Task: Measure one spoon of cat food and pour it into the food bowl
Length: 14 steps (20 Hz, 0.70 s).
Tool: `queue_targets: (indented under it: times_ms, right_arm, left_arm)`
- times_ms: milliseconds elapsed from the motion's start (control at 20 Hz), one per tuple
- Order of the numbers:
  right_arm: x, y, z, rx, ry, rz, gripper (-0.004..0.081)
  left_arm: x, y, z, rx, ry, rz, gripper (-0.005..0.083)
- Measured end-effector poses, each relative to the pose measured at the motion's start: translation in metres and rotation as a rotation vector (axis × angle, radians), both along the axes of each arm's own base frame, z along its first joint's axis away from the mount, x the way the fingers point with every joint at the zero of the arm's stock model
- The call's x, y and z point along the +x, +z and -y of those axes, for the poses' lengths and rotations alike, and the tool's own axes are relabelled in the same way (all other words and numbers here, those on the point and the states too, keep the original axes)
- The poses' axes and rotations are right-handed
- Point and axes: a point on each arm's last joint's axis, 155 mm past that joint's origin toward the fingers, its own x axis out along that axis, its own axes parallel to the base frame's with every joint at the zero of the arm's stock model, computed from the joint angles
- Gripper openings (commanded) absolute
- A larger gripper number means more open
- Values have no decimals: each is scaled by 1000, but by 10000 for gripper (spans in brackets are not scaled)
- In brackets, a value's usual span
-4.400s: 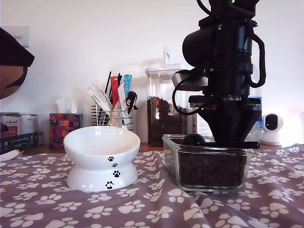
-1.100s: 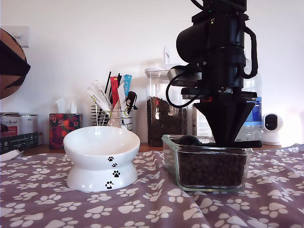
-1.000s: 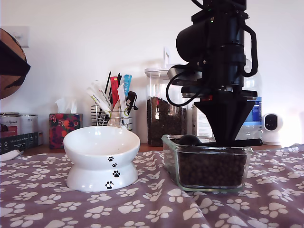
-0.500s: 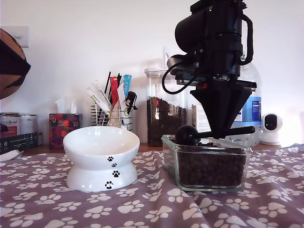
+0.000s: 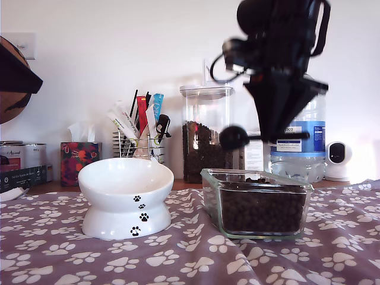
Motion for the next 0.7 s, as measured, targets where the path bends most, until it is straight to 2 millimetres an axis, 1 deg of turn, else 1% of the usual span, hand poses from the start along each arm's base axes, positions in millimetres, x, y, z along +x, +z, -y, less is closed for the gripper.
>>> queue_targets:
  times_ms: [150, 200, 250, 300, 550, 600, 700]
  right_arm:
    - [5, 47, -8, 87, -7, 156, -13]
    - [3, 58, -11, 111, 1, 197, -13]
    - [-3, 62, -13, 130, 3, 219, -13]
    - [-8, 62, -16, 146, 6, 236, -13]
    - [-43, 33, -21, 231, 40, 294, -13]
    - [-52, 32, -22, 262, 54, 304, -13]
    - [-64, 45, -29, 370, 62, 346, -13]
  left_arm:
    - [2, 0, -1, 1, 8, 3, -19]
    - [2, 1, -1, 0, 10, 4, -19]
    - [3, 2, -1, -5, 13, 5, -19]
    - [4, 5, 0, -12, 13, 16, -19]
    - [10, 27, 5, -86, 20, 69, -19]
    - [11, 29, 7, -94, 8, 73, -19]
    - [11, 29, 14, -107, -27, 68, -19]
